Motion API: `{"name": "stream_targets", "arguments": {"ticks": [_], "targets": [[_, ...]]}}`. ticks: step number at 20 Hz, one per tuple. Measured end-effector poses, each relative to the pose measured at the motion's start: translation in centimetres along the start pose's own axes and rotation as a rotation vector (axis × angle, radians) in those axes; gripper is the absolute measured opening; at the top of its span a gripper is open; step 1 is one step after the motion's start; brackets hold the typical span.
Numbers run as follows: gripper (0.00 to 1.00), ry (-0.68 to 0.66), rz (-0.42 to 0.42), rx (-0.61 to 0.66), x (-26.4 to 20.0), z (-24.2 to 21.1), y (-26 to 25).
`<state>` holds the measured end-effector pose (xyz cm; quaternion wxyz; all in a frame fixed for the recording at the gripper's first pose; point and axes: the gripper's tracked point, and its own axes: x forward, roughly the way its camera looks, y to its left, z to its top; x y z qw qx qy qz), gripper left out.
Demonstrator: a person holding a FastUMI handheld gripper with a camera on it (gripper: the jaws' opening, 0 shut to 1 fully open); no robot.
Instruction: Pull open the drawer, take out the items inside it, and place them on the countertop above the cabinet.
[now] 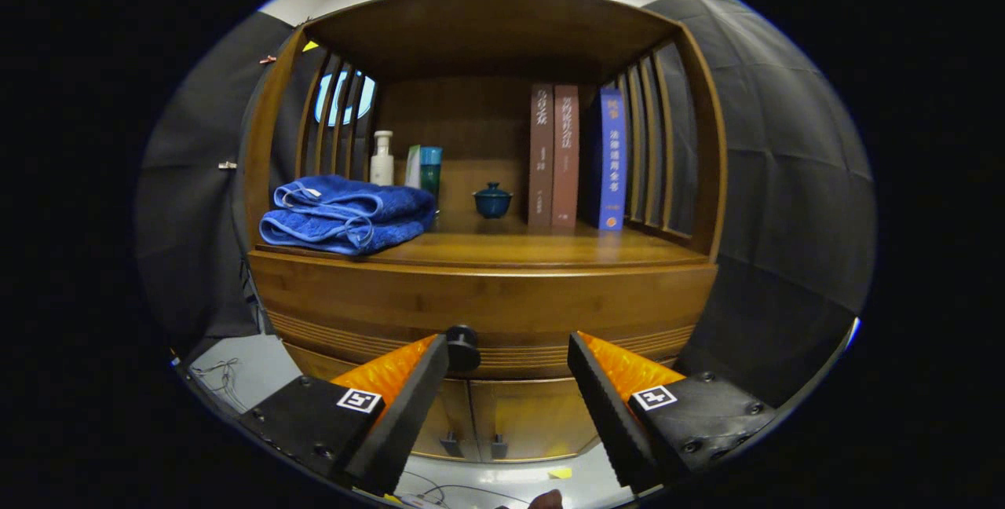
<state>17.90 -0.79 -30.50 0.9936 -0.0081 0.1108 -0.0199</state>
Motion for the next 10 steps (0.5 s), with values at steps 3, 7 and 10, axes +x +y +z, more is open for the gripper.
{"name": "stream_targets", "arguments": {"ticks": [3, 7, 10], "targets": [[1.00, 0.022, 0.021, 0.012, 2.2, -1.0, 1.4], [0.81, 0.050, 0.024, 0.028, 4.6, -2.0, 2.6], [0.53, 0.108, 0.023, -0.014, 5.2, -3.3, 2.8]]}}
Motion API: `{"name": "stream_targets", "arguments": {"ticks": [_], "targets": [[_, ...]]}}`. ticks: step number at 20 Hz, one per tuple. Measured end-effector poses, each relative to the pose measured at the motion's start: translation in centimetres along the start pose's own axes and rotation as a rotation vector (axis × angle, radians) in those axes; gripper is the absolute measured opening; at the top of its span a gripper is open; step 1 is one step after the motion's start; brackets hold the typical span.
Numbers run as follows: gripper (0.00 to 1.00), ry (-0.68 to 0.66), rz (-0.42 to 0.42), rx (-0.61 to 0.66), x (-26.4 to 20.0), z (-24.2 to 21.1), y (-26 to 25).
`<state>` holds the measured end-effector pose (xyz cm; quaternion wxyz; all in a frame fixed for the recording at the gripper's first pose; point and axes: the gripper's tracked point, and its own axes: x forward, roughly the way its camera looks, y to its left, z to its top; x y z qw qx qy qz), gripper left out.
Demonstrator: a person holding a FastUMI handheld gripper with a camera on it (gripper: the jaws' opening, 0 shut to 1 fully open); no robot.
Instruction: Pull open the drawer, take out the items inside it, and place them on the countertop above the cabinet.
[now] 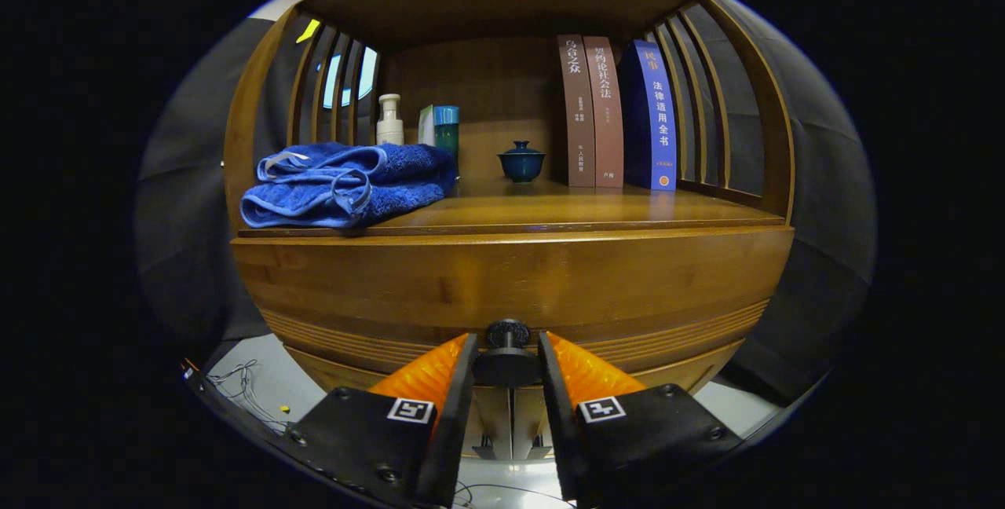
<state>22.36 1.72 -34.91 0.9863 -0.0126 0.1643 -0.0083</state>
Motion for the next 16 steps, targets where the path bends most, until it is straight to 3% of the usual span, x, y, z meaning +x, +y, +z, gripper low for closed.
{"name": "stream_targets", "arguments": {"ticks": [1, 2, 4, 16], "targets": [[0.52, -0.019, -0.004, -0.011, 0.0, 0.1, 0.1], [0.43, -0.003, -0.005, -0.017, -0.2, 0.2, 0.0], [0.34, -0.002, 0.002, 0.005, -0.1, 0.2, 0.1], [0.33, -0.013, 0.005, 0.023, -10.2, -2.5, 0.0]]}}
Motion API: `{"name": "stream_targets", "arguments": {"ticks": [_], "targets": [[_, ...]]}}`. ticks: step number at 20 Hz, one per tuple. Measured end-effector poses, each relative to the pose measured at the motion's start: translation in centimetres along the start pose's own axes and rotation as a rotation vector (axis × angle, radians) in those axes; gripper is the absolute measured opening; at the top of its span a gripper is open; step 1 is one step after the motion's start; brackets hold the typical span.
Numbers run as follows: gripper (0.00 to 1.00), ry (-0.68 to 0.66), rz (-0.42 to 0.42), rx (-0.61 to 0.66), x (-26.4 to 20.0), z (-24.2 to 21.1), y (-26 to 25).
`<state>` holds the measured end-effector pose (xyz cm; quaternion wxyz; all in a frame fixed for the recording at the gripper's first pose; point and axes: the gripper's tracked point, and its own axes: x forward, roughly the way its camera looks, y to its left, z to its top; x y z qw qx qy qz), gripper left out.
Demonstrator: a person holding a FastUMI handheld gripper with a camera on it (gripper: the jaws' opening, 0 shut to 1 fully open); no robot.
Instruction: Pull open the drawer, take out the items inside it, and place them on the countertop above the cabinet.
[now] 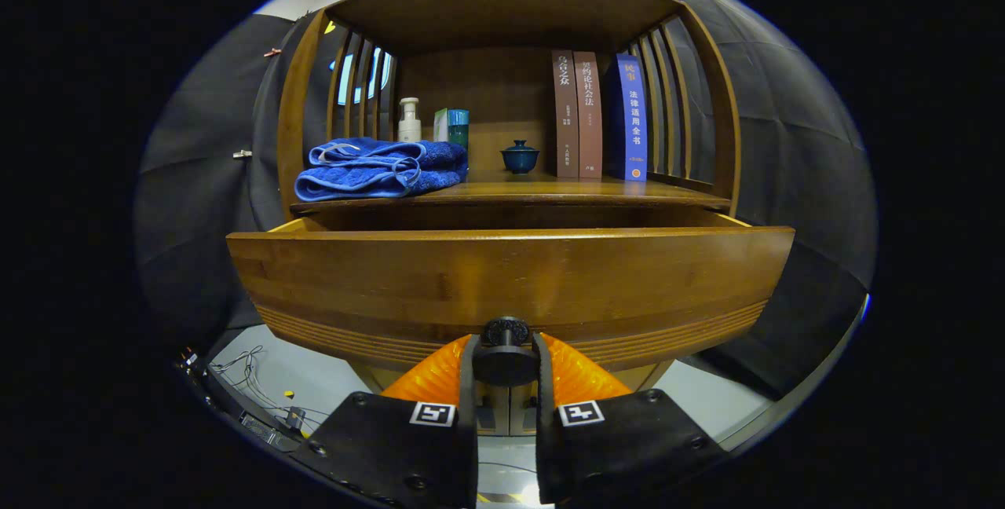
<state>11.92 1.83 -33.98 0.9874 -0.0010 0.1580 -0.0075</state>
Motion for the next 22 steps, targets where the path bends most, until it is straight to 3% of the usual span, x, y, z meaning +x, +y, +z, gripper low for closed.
{"name": "stream_targets", "arguments": {"ticks": [8, 13, 15, 19, 22], "targets": [[0.33, 0.014, 0.002, 0.011, -5.6, -2.4, 0.2], [0.33, 0.003, -0.004, 0.004, -6.0, -2.6, 0.3], [0.42, -0.003, 0.003, 0.005, -6.4, -2.5, 0.4], [1.00, -0.011, 0.003, -0.010, -7.3, -1.5, 0.2], [0.98, 0.011, 0.020, -0.007, -8.3, 0.4, 0.1]]}}
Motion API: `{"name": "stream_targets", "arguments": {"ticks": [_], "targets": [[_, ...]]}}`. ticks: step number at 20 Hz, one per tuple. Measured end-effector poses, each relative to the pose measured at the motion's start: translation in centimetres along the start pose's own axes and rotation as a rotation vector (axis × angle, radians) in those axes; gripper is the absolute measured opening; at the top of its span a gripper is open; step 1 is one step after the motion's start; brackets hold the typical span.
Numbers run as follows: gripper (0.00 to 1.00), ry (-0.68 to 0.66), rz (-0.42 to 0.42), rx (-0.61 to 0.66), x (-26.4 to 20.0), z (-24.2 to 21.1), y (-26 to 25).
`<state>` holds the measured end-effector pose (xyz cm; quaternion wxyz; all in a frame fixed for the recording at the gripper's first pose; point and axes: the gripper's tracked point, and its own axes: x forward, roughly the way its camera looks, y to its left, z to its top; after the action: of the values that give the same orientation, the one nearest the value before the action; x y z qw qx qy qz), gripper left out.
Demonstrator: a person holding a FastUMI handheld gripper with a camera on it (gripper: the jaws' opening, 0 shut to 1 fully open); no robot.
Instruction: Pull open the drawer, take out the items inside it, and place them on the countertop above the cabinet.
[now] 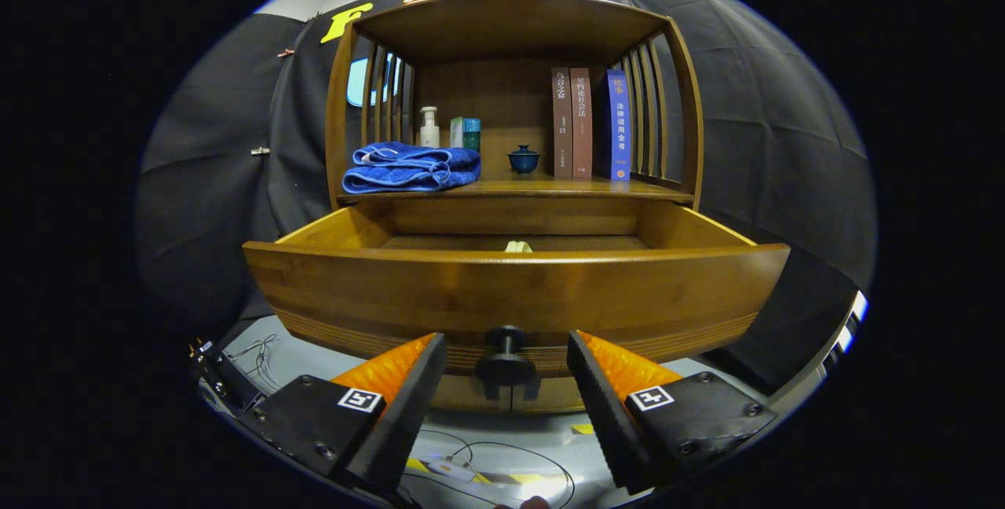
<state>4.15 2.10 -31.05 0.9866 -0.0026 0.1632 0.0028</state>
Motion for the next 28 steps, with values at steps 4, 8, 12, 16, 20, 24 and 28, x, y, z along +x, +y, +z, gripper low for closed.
{"name": "stream_targets", "arguments": {"ticks": [4, 8, 12, 16, 20, 24, 28], "targets": [[0.98, -0.016, -0.003, 0.032, -0.7, 3.9, -0.8], [0.98, 0.106, -0.054, 0.044, 1.3, 5.6, -2.4], [0.98, 0.125, -0.019, 0.108, 3.8, 9.9, -1.8], [0.98, 0.243, -0.066, 0.081, 8.0, 10.4, -2.3], [0.98, 0.414, -0.066, 0.031, 12.7, 7.5, -1.6], [0.99, 0.556, -0.077, 0.036, 15.4, 4.3, -1.1], [0.90, 0.626, -0.089, 0.029, 17.0, 2.4, -1.2]]}}
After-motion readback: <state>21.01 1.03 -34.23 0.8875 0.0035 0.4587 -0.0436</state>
